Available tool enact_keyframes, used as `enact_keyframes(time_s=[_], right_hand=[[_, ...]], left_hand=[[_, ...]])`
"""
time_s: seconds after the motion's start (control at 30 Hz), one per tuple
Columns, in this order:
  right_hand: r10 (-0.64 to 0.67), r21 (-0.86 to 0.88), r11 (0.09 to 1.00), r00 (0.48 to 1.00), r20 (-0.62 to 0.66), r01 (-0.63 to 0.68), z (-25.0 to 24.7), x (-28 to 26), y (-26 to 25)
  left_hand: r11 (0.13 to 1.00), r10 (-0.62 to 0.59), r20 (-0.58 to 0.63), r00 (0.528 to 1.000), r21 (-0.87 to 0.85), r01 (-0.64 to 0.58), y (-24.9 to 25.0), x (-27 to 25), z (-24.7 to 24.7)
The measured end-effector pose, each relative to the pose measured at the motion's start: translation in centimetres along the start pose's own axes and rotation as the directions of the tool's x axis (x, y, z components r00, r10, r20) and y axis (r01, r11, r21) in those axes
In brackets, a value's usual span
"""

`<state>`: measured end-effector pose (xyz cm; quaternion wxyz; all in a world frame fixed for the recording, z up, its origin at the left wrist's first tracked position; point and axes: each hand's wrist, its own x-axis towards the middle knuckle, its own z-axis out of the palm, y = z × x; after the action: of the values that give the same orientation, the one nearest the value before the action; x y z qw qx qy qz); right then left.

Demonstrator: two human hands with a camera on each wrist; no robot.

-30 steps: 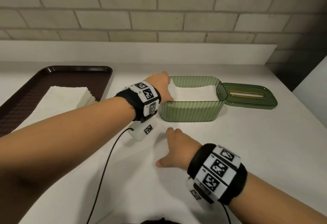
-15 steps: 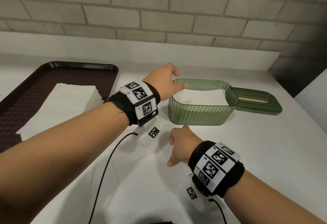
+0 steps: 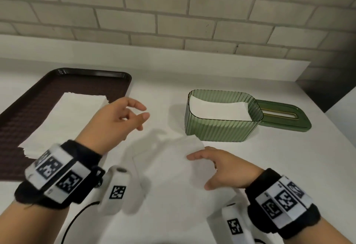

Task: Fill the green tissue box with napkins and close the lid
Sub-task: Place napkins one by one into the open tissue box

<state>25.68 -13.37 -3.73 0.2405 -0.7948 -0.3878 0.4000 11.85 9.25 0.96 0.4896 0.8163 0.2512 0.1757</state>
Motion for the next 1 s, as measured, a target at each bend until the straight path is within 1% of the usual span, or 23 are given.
enact_keyframes(time_s=[0.07,0.13,0.23,0.3,0.37,0.43,0.53,0.6,0.67,0.73,0.8,0.87,0.93,1.0], right_hand=[[-0.058,0.090,0.994,0.998,0.008,0.057,-0.8,-0.8,0.4],[-0.109,0.133,0.985,0.993,-0.035,0.113,-1.6,-1.5,0.5],[-0.205,0.014,0.978,0.965,-0.164,0.210,-2.8,-2.2,0.2],[-0.254,-0.011,0.966,0.933,-0.254,0.260,-3.7,-2.8,-0.2],[-0.283,-0.022,0.956,0.905,-0.317,0.291,-4.9,-3.6,-0.7],[-0.330,-0.074,0.943,0.882,-0.337,0.324,-5.9,-4.5,-1.4],[-0.411,-0.147,0.912,0.839,-0.356,0.384,-7.5,-5.7,-2.6],[-0.451,-0.168,0.892,0.803,-0.390,0.420,-8.5,-6.4,-3.5],[-0.484,-0.134,0.871,0.782,-0.394,0.472,-9.4,-7.1,-4.4],[-0.520,-0.052,0.838,0.767,-0.376,0.543,-10.1,-7.8,-5.0],[-0.533,-0.018,0.819,0.749,-0.393,0.574,-10.7,-8.1,-5.1],[-0.508,0.009,0.822,0.740,-0.441,0.570,-10.8,-8.3,-4.9],[-0.473,0.041,0.821,0.718,-0.511,0.570,-10.5,-8.4,-4.3],[-0.437,0.095,0.801,0.686,-0.582,0.592,-10.3,-8.3,-3.4]], left_hand=[[0.999,-0.031,-0.015,0.999,-0.015,0.031,-0.9,-0.9,0.2],[0.998,-0.061,-0.002,0.998,-0.026,0.061,-1.7,-1.5,0.9],[0.997,-0.083,0.030,0.996,0.002,0.083,-2.7,-2.0,1.9],[0.996,-0.084,0.052,0.995,0.006,0.084,-3.2,-2.1,2.6],[0.997,-0.083,0.075,0.994,0.007,0.083,-3.4,-2.3,3.3],[0.996,-0.090,0.131,0.987,0.002,0.091,-3.3,-2.5,4.1],[0.992,-0.099,0.245,0.965,-0.047,0.114,-2.7,-2.7,5.5],[0.989,-0.085,0.276,0.957,-0.094,0.115,-2.3,-2.7,6.7],[0.980,-0.048,0.298,0.953,-0.172,0.103,-1.9,-2.5,7.8],[0.945,0.014,0.345,0.938,-0.311,0.100,-1.4,-2.2,8.8],[0.876,0.064,0.347,0.936,-0.468,0.114,-0.9,-2.1,9.6],[0.795,0.096,0.293,0.951,-0.598,0.104,-0.5,-1.9,10.1],[0.711,0.110,0.209,0.972,-0.700,0.070,-0.1,-1.9,10.3],[0.668,0.126,0.111,0.986,-0.744,-0.001,0.4,-1.7,10.2]])
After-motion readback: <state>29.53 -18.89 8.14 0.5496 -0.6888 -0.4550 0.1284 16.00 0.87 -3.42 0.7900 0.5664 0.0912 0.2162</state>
